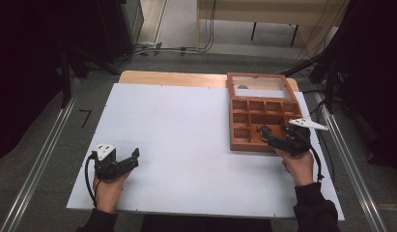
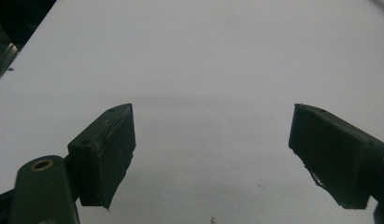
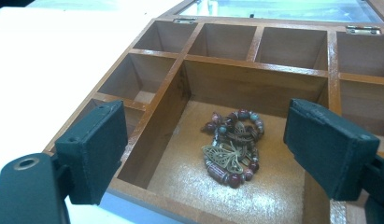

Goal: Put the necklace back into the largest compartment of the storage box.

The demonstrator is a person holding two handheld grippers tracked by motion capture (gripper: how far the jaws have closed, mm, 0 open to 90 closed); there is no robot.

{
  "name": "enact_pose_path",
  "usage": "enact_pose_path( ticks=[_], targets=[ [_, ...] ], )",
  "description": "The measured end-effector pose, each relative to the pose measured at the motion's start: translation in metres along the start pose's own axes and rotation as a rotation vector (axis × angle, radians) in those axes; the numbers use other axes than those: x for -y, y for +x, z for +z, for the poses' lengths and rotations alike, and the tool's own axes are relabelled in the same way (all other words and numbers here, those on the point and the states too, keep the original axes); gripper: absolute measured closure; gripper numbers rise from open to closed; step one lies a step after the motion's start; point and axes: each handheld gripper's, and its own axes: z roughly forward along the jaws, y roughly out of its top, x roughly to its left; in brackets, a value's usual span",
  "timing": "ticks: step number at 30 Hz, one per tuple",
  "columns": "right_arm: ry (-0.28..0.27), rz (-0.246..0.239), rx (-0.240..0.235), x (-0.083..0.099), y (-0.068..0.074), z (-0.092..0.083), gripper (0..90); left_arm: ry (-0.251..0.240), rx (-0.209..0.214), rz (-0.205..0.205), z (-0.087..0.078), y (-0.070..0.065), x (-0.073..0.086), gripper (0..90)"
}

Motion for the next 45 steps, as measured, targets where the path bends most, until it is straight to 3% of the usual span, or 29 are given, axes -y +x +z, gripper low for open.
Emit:
enact_pose_path(
  ticks=[45],
  targets=[
    [-0.029,0.012,-0.001,0.033,-0.004,-0.045,12.1,-0.006,0.002,0.01,-0.002,0.001,-0.001,15.4]
  ],
)
